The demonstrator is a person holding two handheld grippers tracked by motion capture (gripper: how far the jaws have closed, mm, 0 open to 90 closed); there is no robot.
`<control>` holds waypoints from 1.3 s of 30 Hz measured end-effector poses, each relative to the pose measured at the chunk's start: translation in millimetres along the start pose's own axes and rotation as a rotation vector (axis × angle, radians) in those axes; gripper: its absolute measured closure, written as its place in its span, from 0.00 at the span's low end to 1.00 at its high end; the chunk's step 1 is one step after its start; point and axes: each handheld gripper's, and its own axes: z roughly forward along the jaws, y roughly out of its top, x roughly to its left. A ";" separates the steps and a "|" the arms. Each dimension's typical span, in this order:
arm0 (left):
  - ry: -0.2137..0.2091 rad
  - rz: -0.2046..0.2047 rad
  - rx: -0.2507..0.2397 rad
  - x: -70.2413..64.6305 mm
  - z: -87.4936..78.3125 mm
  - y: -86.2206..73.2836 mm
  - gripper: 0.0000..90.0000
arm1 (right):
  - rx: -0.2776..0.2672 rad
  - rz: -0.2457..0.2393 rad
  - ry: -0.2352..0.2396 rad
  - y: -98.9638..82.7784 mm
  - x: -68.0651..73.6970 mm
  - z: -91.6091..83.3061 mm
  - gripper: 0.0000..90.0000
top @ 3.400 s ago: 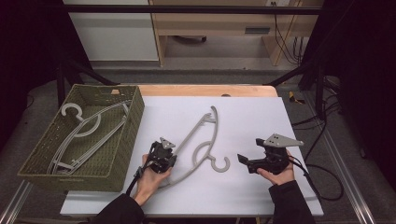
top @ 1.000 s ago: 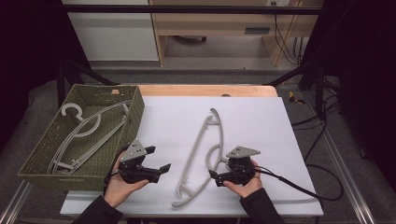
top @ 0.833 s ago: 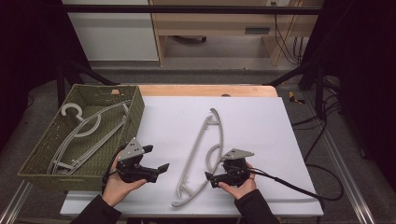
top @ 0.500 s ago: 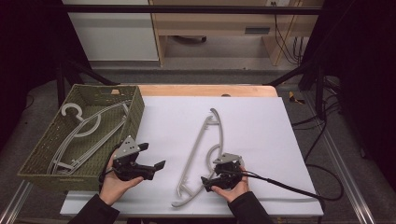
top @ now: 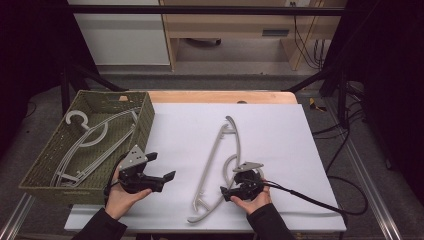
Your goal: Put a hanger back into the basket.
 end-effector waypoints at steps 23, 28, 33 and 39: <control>0.010 0.009 0.000 -2.3 -0.9 0.8 0.10 | 0.057 0.117 -0.013 -6.6 -53.2 -25.9 0.66; 0.014 0.010 0.003 -2.2 -0.6 0.7 0.10 | 0.066 0.143 -0.008 -7.6 -62.8 -29.9 0.71; 0.017 0.010 0.005 -2.0 -0.5 0.6 0.10 | 0.059 0.159 -0.012 -6.1 -66.9 -34.5 0.78; 0.020 0.011 0.008 -2.3 0.5 0.1 0.10 | 0.051 0.148 -0.038 -7.0 -65.7 -32.2 0.65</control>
